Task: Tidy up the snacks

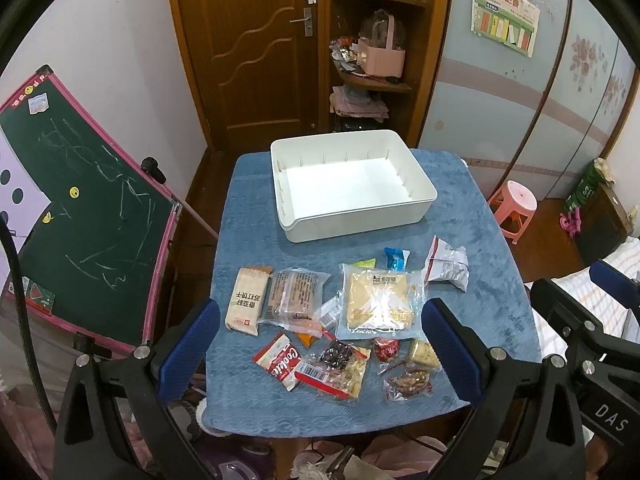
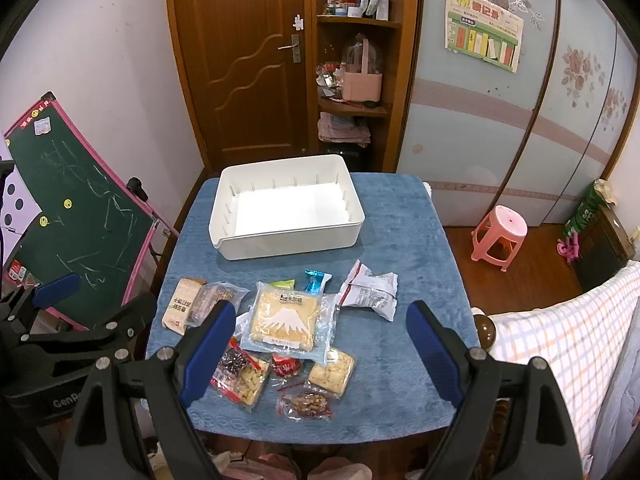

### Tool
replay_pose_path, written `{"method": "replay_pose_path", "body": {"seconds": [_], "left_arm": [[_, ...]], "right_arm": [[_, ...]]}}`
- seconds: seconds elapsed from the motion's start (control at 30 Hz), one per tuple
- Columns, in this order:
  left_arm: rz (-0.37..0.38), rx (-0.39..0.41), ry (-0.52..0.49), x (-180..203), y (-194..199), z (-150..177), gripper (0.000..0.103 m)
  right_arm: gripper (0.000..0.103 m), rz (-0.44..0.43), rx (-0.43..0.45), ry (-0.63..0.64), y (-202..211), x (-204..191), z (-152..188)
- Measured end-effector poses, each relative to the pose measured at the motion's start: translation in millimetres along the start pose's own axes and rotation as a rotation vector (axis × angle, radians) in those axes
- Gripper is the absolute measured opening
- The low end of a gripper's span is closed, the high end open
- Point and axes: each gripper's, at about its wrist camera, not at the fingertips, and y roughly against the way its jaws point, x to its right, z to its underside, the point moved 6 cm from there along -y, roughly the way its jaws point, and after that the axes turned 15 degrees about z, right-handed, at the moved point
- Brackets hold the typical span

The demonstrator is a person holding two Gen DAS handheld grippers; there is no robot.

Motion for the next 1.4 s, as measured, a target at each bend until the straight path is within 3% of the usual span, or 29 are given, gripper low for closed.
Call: {"method": "replay_pose_path", "body": {"seconds": [1.0,1.4], "left_arm": [[-0.003,-0.044,-0.021,-7,-17,-2,0.100],[0.055,-0.111,-0.076,-10,-44,-12,0.100]], "right_arm": [[0.088,0.008,-0.008,-0.003,-7,1,4],[0.088,0.069,-0.058,-0.026,-15,-5,9]]}}
